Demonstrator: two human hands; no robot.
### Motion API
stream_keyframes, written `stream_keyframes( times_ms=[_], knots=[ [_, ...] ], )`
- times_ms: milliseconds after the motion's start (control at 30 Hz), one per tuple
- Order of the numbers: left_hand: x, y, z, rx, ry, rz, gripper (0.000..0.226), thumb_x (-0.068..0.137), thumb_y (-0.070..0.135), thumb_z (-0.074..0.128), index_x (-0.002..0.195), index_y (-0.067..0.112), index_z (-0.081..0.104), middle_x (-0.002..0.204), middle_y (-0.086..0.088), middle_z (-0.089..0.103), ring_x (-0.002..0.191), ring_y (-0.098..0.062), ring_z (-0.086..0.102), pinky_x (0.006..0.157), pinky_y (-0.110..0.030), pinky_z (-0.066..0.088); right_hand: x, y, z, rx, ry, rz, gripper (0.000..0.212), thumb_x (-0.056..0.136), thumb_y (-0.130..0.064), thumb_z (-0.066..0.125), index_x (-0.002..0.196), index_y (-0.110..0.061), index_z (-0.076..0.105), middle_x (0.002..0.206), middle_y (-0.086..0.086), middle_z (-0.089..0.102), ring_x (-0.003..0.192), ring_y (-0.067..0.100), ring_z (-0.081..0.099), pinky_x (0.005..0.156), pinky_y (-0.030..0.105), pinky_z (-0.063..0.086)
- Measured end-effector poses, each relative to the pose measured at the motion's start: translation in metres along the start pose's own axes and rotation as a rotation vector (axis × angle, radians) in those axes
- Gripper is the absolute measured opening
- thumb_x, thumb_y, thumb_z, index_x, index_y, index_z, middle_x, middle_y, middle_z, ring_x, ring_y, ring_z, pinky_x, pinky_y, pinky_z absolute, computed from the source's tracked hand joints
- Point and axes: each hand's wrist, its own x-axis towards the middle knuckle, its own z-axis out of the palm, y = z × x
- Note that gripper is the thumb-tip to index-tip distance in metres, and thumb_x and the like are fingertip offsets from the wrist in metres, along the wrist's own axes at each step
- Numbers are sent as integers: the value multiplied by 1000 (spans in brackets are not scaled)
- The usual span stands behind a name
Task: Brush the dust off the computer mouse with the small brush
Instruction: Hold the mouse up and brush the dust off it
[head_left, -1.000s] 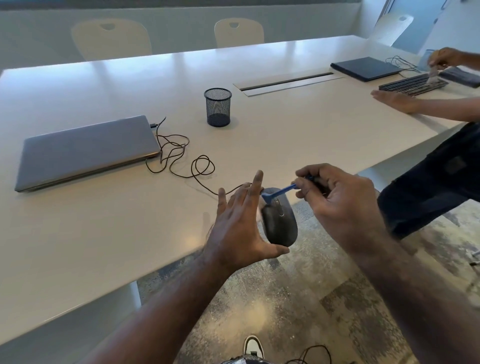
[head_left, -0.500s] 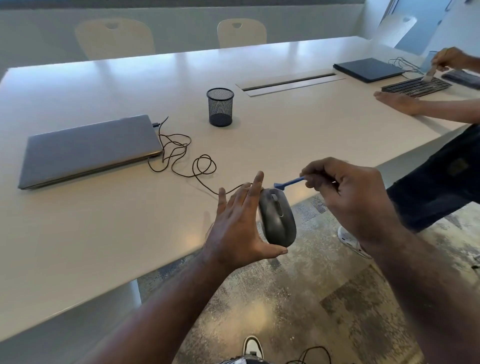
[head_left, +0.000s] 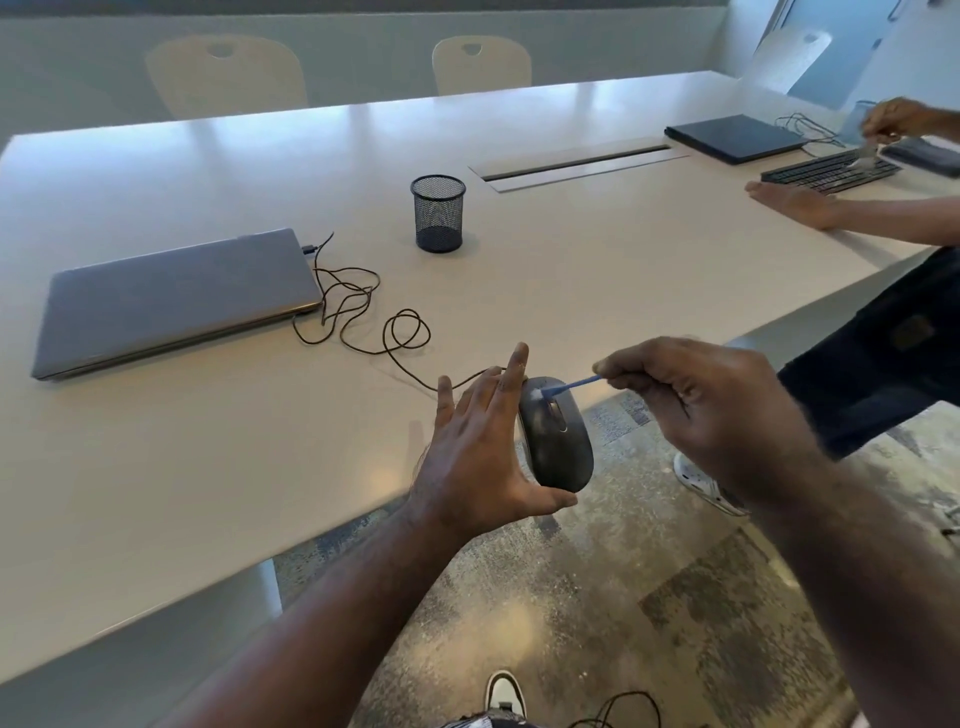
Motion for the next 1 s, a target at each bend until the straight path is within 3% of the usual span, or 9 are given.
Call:
stream_keyframes(
  times_ms=[133, 200, 367, 533, 633, 767, 833, 933, 1000],
  knots=[
    [1, -4, -1, 11, 11, -21, 148, 53, 76, 79, 153, 35, -22, 162, 1, 25, 152, -16, 15, 122, -52, -11, -3, -2, 1, -38, -117, -26, 25, 83, 0, 72, 101, -16, 74, 91, -4, 75, 78, 11, 70, 65, 36, 59],
    [-1, -7, 0, 14, 0, -32, 148, 53, 77, 78, 153, 36, -23, 163, 0, 24, 152, -16, 14, 121, -53, -11, -4, 0, -4, -21, -146, -27, 29, 81, 4, 71, 100, -18, 74, 88, -6, 74, 77, 5, 68, 65, 30, 58],
    [0, -6, 2, 20, -13, -28, 148, 54, 77, 78, 150, 40, -29, 163, -1, 25, 152, -16, 13, 121, -50, -14, -1, -2, -6, 25, -39, -33, 22, 84, -1, 69, 101, -14, 73, 91, -7, 73, 87, 0, 66, 74, 19, 55],
    [3, -4, 1, 14, -4, -16, 147, 54, 76, 78, 152, 37, -25, 162, 0, 25, 152, -15, 14, 121, -53, -11, -1, -12, 5, -96, -123, -60, 25, 83, -3, 70, 105, -14, 72, 96, 0, 75, 77, 14, 70, 62, 35, 60],
    [3, -8, -1, 16, 17, -28, 147, 53, 76, 78, 154, 35, -21, 160, -1, 27, 151, -16, 16, 122, -52, -12, -2, -11, 1, -74, -177, -46, 24, 83, -3, 69, 102, -17, 73, 91, -4, 74, 76, 10, 70, 60, 35, 59],
    [1, -16, -6, -11, 62, -59, 146, 52, 77, 77, 156, 33, -16, 157, 1, 32, 150, -14, 19, 121, -47, -14, -7, 1, -12, 38, -193, 83, 33, 82, 2, 70, 94, -29, 71, 82, -14, 73, 78, -3, 69, 66, 20, 57],
    [2, -20, -9, -20, 80, -69, 145, 52, 77, 77, 156, 33, -15, 156, 1, 34, 149, -14, 21, 121, -47, -12, -12, 12, -13, 119, -136, 202, 34, 84, -5, 70, 88, -39, 67, 78, -17, 72, 80, -4, 69, 69, 14, 55],
    [3, -25, -15, -22, 101, -80, 144, 52, 76, 77, 157, 34, -13, 156, 1, 35, 149, -15, 22, 122, -47, -10, -17, 27, -9, 423, 56, 393, 9, 83, -26, 69, 90, -32, 68, 84, -8, 76, 81, 9, 73, 72, 20, 57],
    [4, -28, -17, -19, 110, -86, 144, 52, 75, 78, 157, 32, -11, 156, 3, 34, 148, -14, 23, 122, -48, -8, -18, 33, -3, 702, 174, 497, 10, 79, -33, 70, 88, -28, 70, 85, 5, 76, 82, 21, 75, 71, 26, 59]
  ],
)
